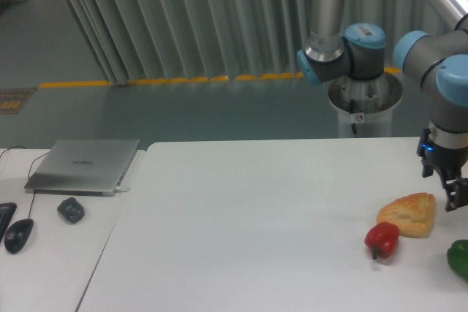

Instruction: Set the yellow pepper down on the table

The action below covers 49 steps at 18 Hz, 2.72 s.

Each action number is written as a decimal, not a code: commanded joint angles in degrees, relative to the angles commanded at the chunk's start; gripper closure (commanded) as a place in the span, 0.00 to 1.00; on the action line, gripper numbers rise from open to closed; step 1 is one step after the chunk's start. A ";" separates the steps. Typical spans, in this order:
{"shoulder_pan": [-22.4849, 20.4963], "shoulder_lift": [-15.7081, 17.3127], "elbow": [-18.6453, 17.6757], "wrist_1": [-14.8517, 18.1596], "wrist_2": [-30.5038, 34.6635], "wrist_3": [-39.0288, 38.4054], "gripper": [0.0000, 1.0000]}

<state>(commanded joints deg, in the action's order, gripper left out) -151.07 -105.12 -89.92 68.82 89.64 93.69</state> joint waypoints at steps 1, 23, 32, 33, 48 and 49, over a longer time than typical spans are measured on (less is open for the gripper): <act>-1.15 0.00 0.88 0.00 -0.08 0.00 0.00; -10.21 -14.58 12.13 -17.84 -0.26 -10.72 0.00; -11.44 -19.86 15.04 -17.75 2.37 -10.98 0.00; -11.44 -19.95 14.61 -17.84 3.25 -11.16 0.00; -11.53 -23.29 16.54 -17.84 4.13 -12.48 0.25; -11.53 -23.20 16.53 -17.75 4.05 -12.39 0.30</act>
<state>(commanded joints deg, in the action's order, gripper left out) -162.60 -128.32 -73.39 51.06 93.69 81.30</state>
